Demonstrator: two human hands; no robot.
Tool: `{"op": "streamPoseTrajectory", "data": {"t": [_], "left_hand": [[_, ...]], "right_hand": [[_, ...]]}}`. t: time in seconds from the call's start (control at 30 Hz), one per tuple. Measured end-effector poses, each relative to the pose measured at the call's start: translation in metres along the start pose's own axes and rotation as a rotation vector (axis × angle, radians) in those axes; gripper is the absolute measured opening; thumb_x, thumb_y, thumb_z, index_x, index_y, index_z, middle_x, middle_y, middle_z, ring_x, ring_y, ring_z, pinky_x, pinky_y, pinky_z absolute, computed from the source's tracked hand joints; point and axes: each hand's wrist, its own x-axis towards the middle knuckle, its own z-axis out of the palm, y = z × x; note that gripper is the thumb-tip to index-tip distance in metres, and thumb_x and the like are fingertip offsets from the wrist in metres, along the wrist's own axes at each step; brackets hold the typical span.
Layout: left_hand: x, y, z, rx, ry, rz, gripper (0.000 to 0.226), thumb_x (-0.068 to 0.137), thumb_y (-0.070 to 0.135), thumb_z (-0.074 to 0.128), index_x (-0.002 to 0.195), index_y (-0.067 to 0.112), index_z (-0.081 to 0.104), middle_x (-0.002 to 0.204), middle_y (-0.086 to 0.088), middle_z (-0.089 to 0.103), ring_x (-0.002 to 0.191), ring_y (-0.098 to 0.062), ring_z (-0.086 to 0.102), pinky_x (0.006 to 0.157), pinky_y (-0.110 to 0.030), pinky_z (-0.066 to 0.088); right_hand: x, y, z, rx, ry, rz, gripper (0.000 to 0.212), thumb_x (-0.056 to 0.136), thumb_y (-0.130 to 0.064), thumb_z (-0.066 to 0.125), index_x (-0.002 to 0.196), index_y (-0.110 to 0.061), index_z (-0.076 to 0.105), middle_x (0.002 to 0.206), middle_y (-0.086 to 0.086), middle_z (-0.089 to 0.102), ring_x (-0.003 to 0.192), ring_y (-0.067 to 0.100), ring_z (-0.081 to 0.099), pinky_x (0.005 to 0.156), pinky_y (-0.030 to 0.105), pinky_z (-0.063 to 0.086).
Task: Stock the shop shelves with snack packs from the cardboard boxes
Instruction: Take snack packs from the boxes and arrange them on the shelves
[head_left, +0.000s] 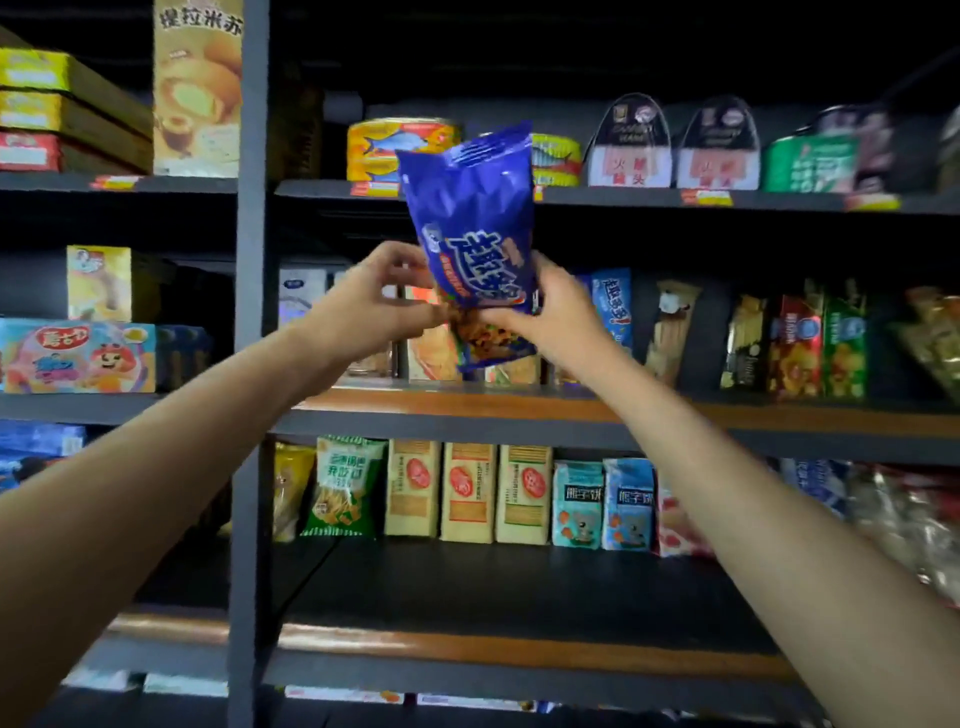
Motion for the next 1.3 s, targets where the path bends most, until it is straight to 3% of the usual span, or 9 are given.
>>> {"op": "streamPoseTrajectory", "data": {"t": [0.13,0.3,0.43,0.53,0.8,0.9,0.97,1.13,1.3], "left_hand": [[0.054,-0.017,0.044,0.161,-0.019,0.068,0.030,0.082,-0.006,0.061,0.102,0.013,0.049,0.091,0.000,0.054,0.068,-0.002,0.054,0.064,-0.010,0.046],[0.115,-0.051,0.096,0.439,-0.163,0.049,0.016,0.084,0.008,0.063,0.098,0.013,0.057,0.104,-0.006,0.059,0.090,-0.017,0.054,0.082,-0.029,0.043],[0.147,-0.070,0.127,0.745,-0.411,-0.095,0.038,0.089,0.021,0.058,0.125,0.008,0.053,0.128,-0.008,0.054,0.114,-0.019,0.051,0.083,-0.021,0.039],[0.167,-0.083,0.141,0.897,-0.495,-0.155,0.048,0.092,0.026,0.054,0.136,0.012,0.043,0.140,-0.006,0.044,0.127,-0.020,0.042,0.092,-0.021,0.035],[0.208,-0.120,0.158,1.171,-0.589,-0.193,0.063,0.092,0.030,0.053,0.147,0.018,0.022,0.152,-0.007,0.027,0.138,-0.025,0.029,0.110,-0.032,0.029],[0.214,-0.128,0.160,1.227,-0.599,-0.205,0.068,0.092,0.031,0.054,0.148,0.019,0.017,0.153,-0.008,0.024,0.138,-0.025,0.028,0.111,-0.033,0.029],[0.216,-0.130,0.161,1.213,-0.618,-0.230,0.070,0.092,0.030,0.054,0.149,0.020,0.013,0.154,-0.007,0.022,0.140,-0.024,0.026,0.112,-0.033,0.028],[0.216,-0.131,0.171,1.197,-0.652,-0.253,0.073,0.092,0.028,0.054,0.149,0.020,0.009,0.153,-0.008,0.023,0.139,-0.025,0.027,0.109,-0.032,0.029],[0.216,-0.128,0.172,1.191,-0.655,-0.284,0.071,0.093,0.027,0.054,0.149,0.018,0.011,0.152,-0.008,0.026,0.138,-0.025,0.029,0.107,-0.031,0.030]], "right_hand": [[0.024,0.076,-0.047,-0.239,0.015,0.016,0.059,0.073,-0.017,0.079,0.126,-0.007,0.055,0.119,0.014,0.064,0.113,0.021,0.057,0.087,0.028,0.040],[0.042,0.162,-0.075,-0.381,-0.153,0.144,0.054,0.069,-0.020,0.082,0.117,-0.005,0.061,0.117,0.015,0.065,0.112,0.027,0.058,0.089,0.035,0.044],[0.062,0.199,-0.072,-0.420,-0.263,0.263,0.045,0.074,-0.027,0.079,0.110,-0.006,0.063,0.107,0.007,0.065,0.093,0.018,0.059,0.064,0.025,0.046],[0.078,0.220,-0.060,-0.240,-0.303,0.435,0.042,0.079,-0.022,0.075,0.113,-0.005,0.057,0.113,0.010,0.064,0.088,0.017,0.060,0.049,0.016,0.050],[0.112,0.252,-0.024,0.029,-0.389,0.738,0.052,0.082,-0.014,0.072,0.125,-0.001,0.045,0.127,0.013,0.052,0.110,0.031,0.059,0.061,0.029,0.058],[0.122,0.262,-0.019,-0.230,-0.360,0.660,0.025,0.083,-0.020,0.071,0.085,-0.006,0.050,0.085,0.007,0.053,0.068,0.023,0.060,0.052,0.027,0.050],[0.123,0.264,-0.017,-0.405,-0.358,0.592,0.035,0.082,-0.027,0.072,0.071,-0.011,0.042,0.072,0.006,0.050,0.058,0.019,0.050,0.051,0.027,0.045],[0.122,0.258,-0.018,-0.610,-0.257,0.375,0.079,0.074,-0.042,0.076,0.131,-0.004,0.037,0.129,0.013,0.049,0.117,0.031,0.050,0.092,0.041,0.047],[0.112,0.238,-0.019,-0.809,-0.248,0.111,0.085,0.077,-0.036,0.075,0.142,-0.020,0.024,0.140,0.013,0.023,0.129,0.033,0.030,0.098,0.045,0.042]]}}
